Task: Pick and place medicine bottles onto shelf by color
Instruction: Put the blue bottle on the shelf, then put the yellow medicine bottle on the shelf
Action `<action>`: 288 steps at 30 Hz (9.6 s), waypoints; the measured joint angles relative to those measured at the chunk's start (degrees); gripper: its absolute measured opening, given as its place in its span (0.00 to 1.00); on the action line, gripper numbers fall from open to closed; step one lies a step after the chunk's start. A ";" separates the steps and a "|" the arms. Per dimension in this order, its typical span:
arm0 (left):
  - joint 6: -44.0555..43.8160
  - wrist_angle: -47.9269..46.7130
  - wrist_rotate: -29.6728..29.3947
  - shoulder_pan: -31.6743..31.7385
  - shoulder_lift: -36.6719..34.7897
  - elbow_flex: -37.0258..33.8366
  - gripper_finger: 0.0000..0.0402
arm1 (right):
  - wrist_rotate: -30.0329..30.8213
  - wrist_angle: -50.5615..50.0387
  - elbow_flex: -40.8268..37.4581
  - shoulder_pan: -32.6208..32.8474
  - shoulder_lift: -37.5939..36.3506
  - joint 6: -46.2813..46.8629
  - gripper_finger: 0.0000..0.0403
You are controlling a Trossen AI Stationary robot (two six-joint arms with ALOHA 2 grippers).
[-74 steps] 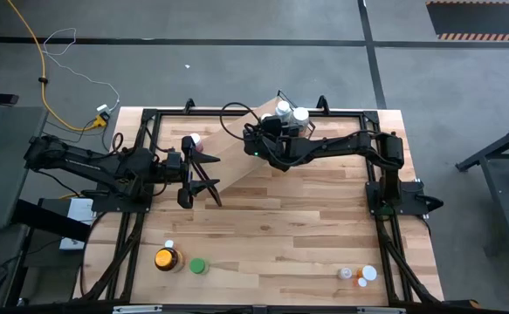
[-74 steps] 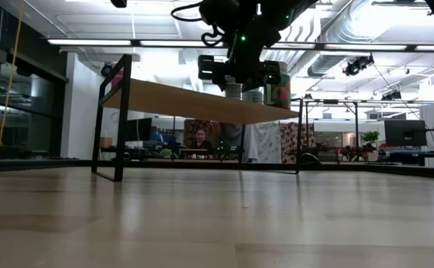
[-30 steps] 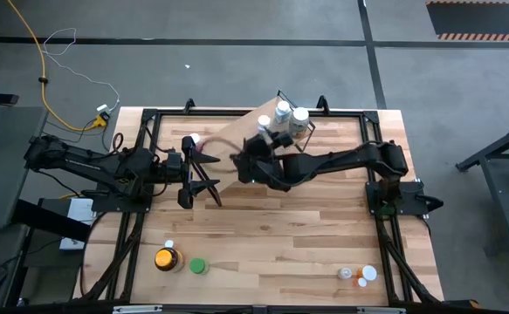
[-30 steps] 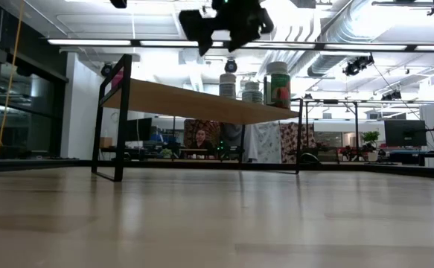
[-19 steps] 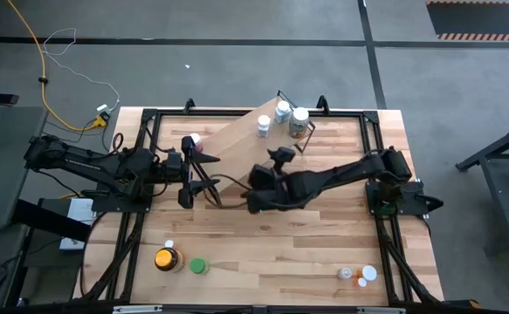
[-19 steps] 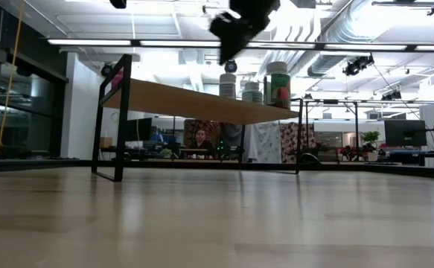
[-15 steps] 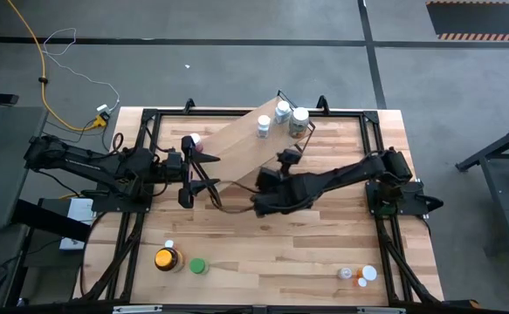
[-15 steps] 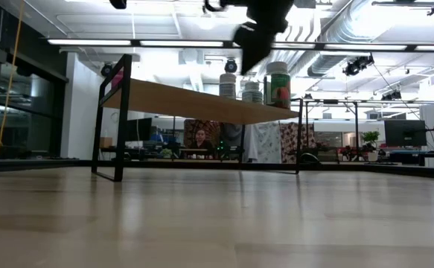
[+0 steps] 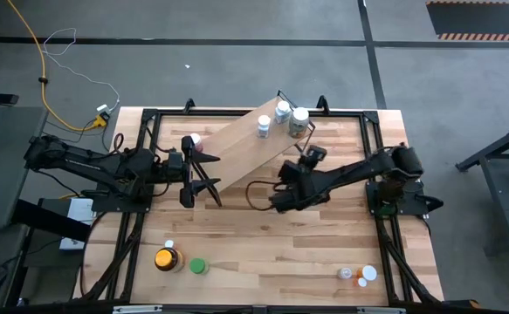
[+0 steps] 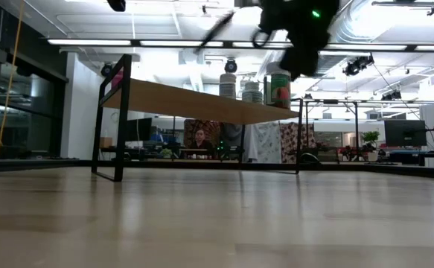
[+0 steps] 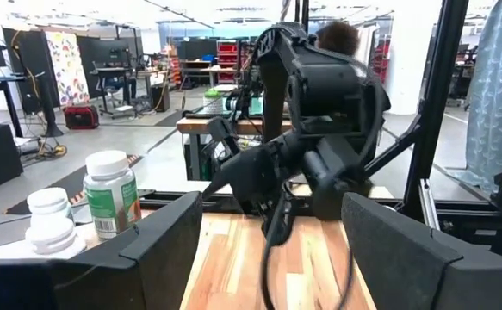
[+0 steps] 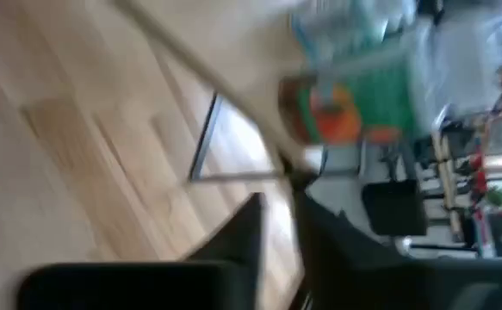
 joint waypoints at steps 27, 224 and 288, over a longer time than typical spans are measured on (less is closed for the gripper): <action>0.90 1.54 -0.63 0.00 0.02 0.00 0.67 | -22.56 86.91 -18.46 -16.20 -8.13 -29.63 0.00; -53.55 -69.94 -4.27 -45.31 28.92 19.65 0.79 | -44.65 112.65 -49.82 -7.92 -39.62 -40.05 0.00; -44.46 -78.68 2.04 -38.55 27.78 28.32 0.51 | -44.87 111.76 -49.80 -7.92 -39.62 -40.05 0.00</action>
